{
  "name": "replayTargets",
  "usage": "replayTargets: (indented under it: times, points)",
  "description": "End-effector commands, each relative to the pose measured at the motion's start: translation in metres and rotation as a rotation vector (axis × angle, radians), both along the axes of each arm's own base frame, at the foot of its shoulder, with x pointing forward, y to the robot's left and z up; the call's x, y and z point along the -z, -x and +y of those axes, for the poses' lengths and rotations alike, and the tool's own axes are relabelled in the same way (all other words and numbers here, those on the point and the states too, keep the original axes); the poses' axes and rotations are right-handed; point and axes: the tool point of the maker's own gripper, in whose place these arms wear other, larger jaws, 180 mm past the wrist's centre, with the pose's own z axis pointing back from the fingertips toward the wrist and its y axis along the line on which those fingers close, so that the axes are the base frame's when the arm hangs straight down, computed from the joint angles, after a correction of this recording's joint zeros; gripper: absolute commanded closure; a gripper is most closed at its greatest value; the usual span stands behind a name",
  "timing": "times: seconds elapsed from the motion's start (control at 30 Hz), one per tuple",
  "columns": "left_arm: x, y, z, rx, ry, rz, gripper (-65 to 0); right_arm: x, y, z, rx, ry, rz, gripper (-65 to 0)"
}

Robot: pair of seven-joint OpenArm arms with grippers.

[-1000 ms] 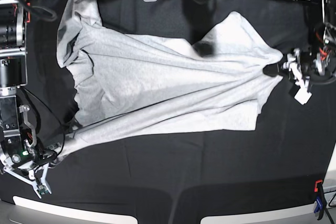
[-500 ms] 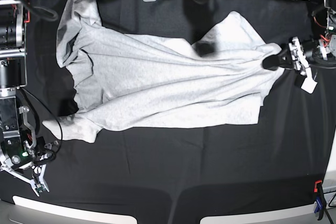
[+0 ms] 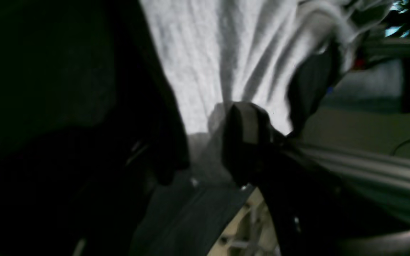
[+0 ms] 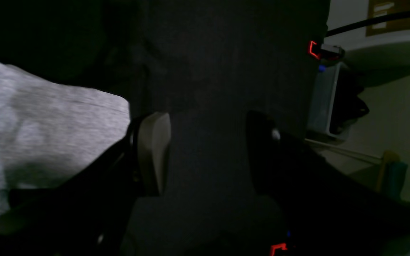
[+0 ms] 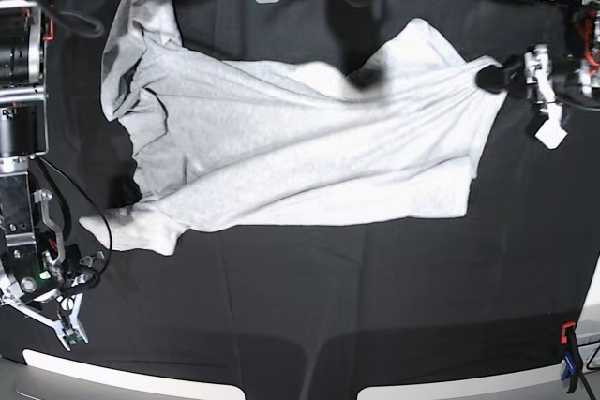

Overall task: Layout the t-shirt on the table in an organized manner, then fold the t-shirt properly
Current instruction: 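Move both grippers to the shirt's side edges and grasp them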

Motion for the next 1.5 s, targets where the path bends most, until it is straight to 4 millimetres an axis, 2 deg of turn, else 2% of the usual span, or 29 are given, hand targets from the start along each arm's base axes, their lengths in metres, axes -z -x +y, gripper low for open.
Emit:
replayTargets:
  times: [0.0, 0.13, 0.37, 0.47, 0.6, 0.73, 0.83, 0.93, 1.0, 1.1, 1.17, 1.27, 1.47]
  points:
    - [0.007, 0.016, 0.042, 0.039, -0.182, 0.093, -23.7, -0.027, -0.010, -0.009, 0.011, 0.020, -0.069, -33.2]
    - [-0.011, -0.009, 0.059, 0.038, -0.226, 0.030, -23.7, -0.027, -0.010, -0.009, 0.011, 0.020, -0.068, -33.2]
    - [-0.036, -0.055, 0.052, -0.010, -0.177, -0.104, -23.7, -0.026, -0.008, -0.010, 0.018, 0.022, -0.060, -33.2]
    - [-0.051, -0.085, 0.042, -0.046, -0.136, -0.254, -23.7, -0.025, -0.007, -0.009, 0.022, 0.017, -0.053, -33.2]
    - [-0.078, -0.118, 0.004, -0.058, -0.057, -0.441, -23.7, -0.026, -0.008, -0.008, 0.013, 0.017, -0.059, -33.1]
    - [-0.106, -0.137, -0.047, 0.101, -0.114, -0.642, -23.7, -0.022, -0.008, -0.006, 0.001, 0.014, -0.061, -33.1]
    - [-0.132, -0.146, -0.076, 0.223, -0.204, -0.808, -23.7, -0.007, 0.000, -0.007, 0.000, 0.015, -0.026, -33.1]
    - [-0.149, -0.149, -0.087, 0.338, -0.375, -0.948, -23.7, 0.021, 0.016, -0.005, -0.022, 0.018, 0.046, -33.1]
    - [-0.154, -0.145, -0.090, 0.391, -0.484, -1.001, -23.7, 0.040, 0.028, -0.002, -0.045, 0.018, 0.099, -33.1]
    - [-0.151, -0.124, -0.099, 0.458, -0.564, -1.028, -23.7, 0.060, 0.040, 0.004, -0.071, 0.009, 0.122, -33.1]
    - [-0.146, -0.109, -0.108, 0.495, -0.564, -1.044, -23.7, 0.066, 0.044, 0.017, -0.110, -0.020, 0.100, -32.9]
    - [-0.129, -0.096, -0.112, 0.538, -0.599, -1.075, -23.7, 0.068, 0.053, 0.048, -0.174, -0.106, 0.067, -32.9]
    - [-0.085, -0.087, -0.106, 0.593, -0.696, -1.054, -25.4, 0.066, 0.081, 0.098, -0.271, -0.180, 0.029, -32.9]
